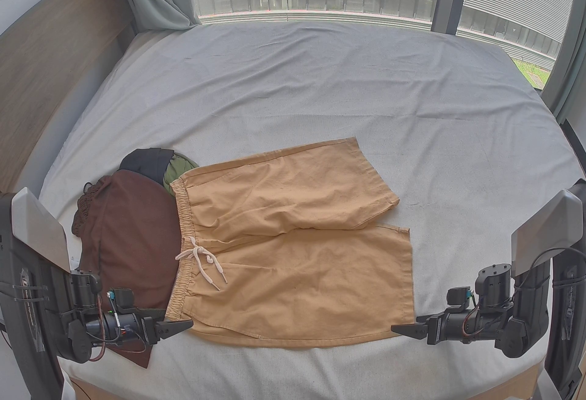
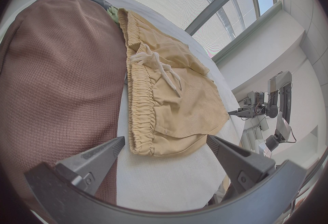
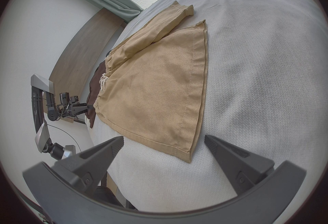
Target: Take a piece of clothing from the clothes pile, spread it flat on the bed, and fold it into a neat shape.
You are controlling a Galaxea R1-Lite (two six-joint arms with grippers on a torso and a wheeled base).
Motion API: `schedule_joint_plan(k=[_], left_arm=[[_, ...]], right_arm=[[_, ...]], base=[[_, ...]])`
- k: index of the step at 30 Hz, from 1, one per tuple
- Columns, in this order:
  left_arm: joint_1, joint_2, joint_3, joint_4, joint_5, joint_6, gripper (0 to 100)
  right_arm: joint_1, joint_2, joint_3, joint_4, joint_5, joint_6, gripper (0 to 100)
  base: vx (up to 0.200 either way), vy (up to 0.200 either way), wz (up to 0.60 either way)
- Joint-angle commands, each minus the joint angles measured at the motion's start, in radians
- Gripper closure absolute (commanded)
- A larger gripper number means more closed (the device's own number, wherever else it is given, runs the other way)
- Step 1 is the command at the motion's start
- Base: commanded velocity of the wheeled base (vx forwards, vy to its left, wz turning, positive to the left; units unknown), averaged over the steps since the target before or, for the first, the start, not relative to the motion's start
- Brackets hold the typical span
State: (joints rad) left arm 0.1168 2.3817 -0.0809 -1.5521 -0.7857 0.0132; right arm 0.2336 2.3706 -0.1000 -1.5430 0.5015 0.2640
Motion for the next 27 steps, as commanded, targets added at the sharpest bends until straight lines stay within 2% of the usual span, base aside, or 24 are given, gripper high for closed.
schedule_joint_plan(k=[1, 9, 10, 19, 24, 27], left_arm=[[0.000, 0.016, -0.005, 0.000, -0.001, -0.001, 0], [-0.003, 0.048, -0.030, -0.002, -0.001, 0.002, 0], [-0.002, 0.047, -0.031, -0.002, -0.001, -0.001, 100], [0.001, 0.048, -0.043, -0.002, -0.001, -0.001, 100], [0.000, 0.050, -0.043, -0.002, -0.001, -0.001, 100], [0.000, 0.051, -0.042, -0.002, -0.001, 0.001, 100]], right_arm=[[0.001, 0.004, -0.001, 0.000, 0.000, 0.000, 0], [0.001, 0.002, -0.003, 0.000, 0.002, 0.000, 0], [0.001, 0.002, -0.003, 0.000, 0.002, 0.000, 0], [0.004, 0.005, -0.003, 0.000, 0.005, 0.000, 0], [0.012, 0.004, 0.003, 0.000, 0.048, -0.003, 0], [0.018, 0.007, 0.008, 0.000, 0.049, -0.003, 0]], base=[[0.000, 0.000, 0.00], [0.000, 0.000, 0.00], [0.000, 0.000, 0.00], [0.000, 0.000, 0.00], [0.000, 0.000, 0.00], [0.000, 0.000, 0.00]])
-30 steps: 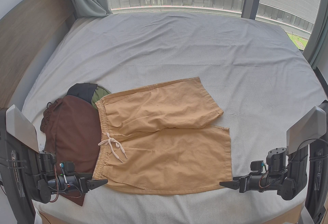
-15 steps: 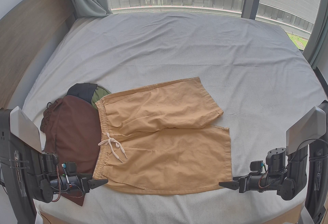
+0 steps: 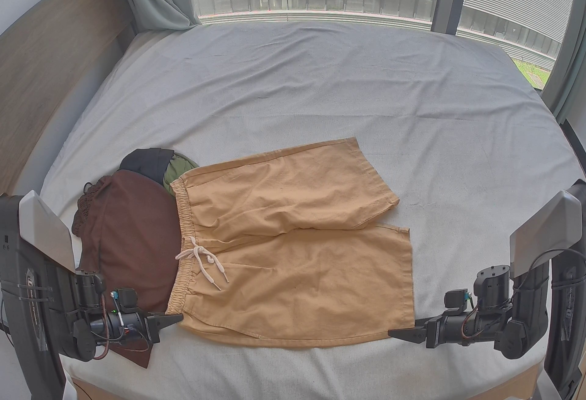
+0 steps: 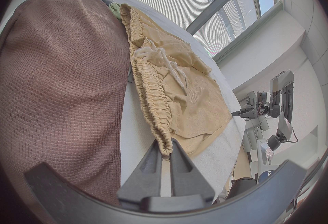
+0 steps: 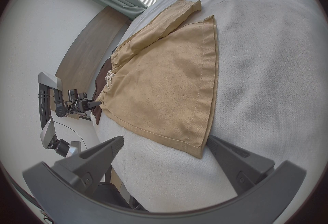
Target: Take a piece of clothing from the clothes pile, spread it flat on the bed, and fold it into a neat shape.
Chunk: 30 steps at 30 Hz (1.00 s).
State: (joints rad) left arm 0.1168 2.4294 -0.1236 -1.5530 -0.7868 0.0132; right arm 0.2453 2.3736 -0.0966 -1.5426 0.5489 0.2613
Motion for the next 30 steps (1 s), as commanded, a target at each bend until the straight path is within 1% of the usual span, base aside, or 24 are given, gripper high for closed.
schedule_joint_plan(k=[1, 20, 21, 30], left_arm=[[0.000, 0.004, 0.001, -0.001, 0.000, 0.002, 100], [0.000, 0.008, -0.001, -0.001, -0.003, 0.005, 100], [0.000, 0.008, -0.001, -0.001, -0.003, 0.005, 100], [-0.002, 0.010, -0.001, -0.001, -0.003, 0.005, 100]], right_arm=[[0.008, 0.004, 0.005, -0.001, 0.002, 0.000, 0], [0.003, 0.036, -0.026, -0.002, -0.001, -0.010, 0], [0.002, 0.036, -0.028, -0.002, -0.001, -0.011, 100], [-0.004, 0.036, -0.038, -0.002, -0.003, -0.010, 100]], base=[[0.000, 0.000, 0.00], [0.000, 0.000, 0.00], [0.000, 0.000, 0.00], [0.000, 0.000, 0.00]])
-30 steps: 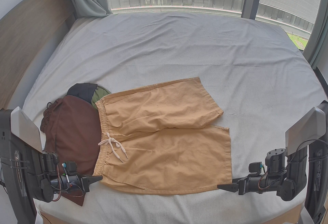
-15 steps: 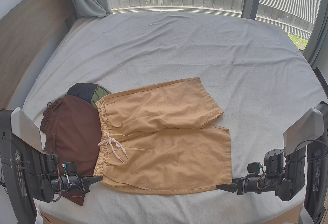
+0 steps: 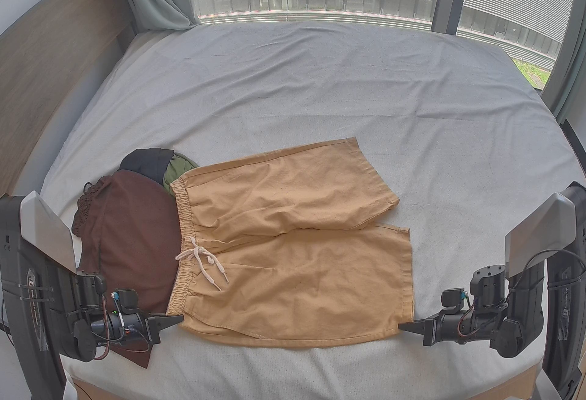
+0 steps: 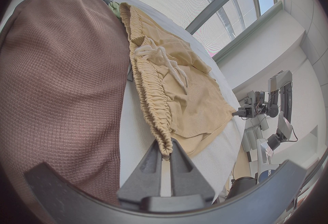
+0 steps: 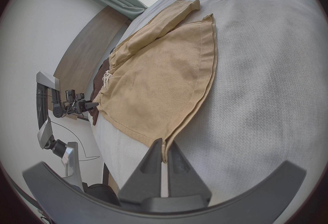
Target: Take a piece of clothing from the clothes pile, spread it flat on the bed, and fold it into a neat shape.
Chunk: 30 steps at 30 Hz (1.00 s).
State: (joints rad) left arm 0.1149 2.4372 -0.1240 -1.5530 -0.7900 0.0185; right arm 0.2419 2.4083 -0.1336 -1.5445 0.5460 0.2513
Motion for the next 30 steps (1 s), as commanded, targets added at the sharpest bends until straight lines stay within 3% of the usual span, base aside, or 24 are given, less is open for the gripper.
schedule_joint_plan(k=[1, 7, 11, 18, 22, 30], left_arm=[[0.000, 0.002, 0.000, -0.001, 0.000, 0.000, 100], [0.003, 0.000, 0.018, -0.001, -0.015, 0.003, 100], [0.014, -0.001, 0.055, 0.001, -0.091, 0.017, 100], [0.017, 0.002, 0.092, 0.002, -0.094, 0.067, 100], [0.057, 0.003, 0.121, 0.002, -0.095, 0.123, 100], [0.081, 0.057, 0.123, 0.004, -0.097, 0.230, 100]], right_arm=[[-0.001, 0.002, -0.001, 0.000, 0.000, 0.000, 100], [-0.001, 0.000, 0.008, 0.001, -0.003, 0.000, 100], [-0.001, -0.015, 0.043, 0.001, 0.003, -0.018, 100], [-0.003, -0.020, 0.088, 0.001, 0.015, -0.101, 100], [-0.007, -0.037, 0.118, 0.001, 0.051, -0.145, 100], [-0.023, -0.072, 0.132, 0.004, 0.065, -0.164, 100]], base=[[0.000, 0.000, 0.00], [0.000, 0.000, 0.00], [0.000, 0.000, 0.00], [0.000, 0.000, 0.00], [0.000, 0.000, 0.00], [0.000, 0.000, 0.00]])
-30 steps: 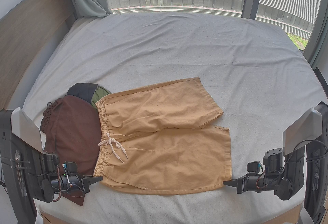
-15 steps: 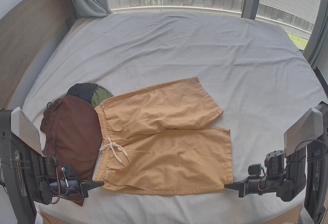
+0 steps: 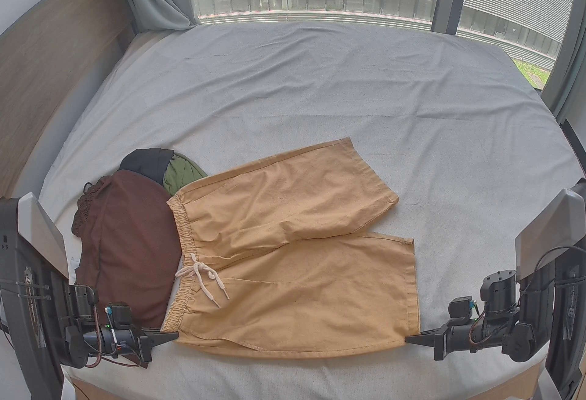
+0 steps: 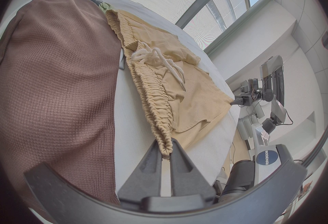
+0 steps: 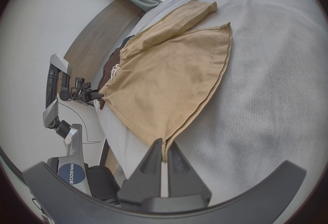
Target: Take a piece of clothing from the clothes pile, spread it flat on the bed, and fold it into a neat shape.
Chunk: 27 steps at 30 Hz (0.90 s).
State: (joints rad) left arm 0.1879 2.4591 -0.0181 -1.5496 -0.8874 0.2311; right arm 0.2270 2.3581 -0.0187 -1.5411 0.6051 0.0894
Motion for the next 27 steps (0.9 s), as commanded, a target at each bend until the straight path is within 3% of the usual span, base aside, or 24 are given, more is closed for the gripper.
schedule_joint_plan(k=[1, 9, 13, 17, 27], left_arm=[[0.008, 0.041, 0.017, 0.000, -0.001, 0.033, 100], [-0.002, 0.026, 0.013, -0.004, -0.018, 0.025, 100], [-0.013, -0.020, -0.002, -0.004, -0.021, -0.024, 100], [-0.051, -0.111, -0.023, -0.004, -0.022, -0.167, 100], [-0.073, -0.207, -0.062, -0.004, -0.022, -0.322, 100]], right_arm=[[-0.009, -0.023, 0.017, 0.001, 0.005, -0.002, 100], [-0.011, -0.031, 0.011, -0.002, 0.008, -0.002, 100], [-0.009, -0.068, 0.005, -0.001, 0.015, 0.003, 100], [-0.006, -0.123, -0.010, -0.001, 0.015, 0.015, 100], [0.000, -0.206, -0.049, -0.001, 0.016, 0.092, 100]], base=[[0.000, 0.000, 0.00], [0.000, 0.000, 0.00], [0.000, 0.000, 0.00], [0.000, 0.000, 0.00], [0.000, 0.000, 0.00]])
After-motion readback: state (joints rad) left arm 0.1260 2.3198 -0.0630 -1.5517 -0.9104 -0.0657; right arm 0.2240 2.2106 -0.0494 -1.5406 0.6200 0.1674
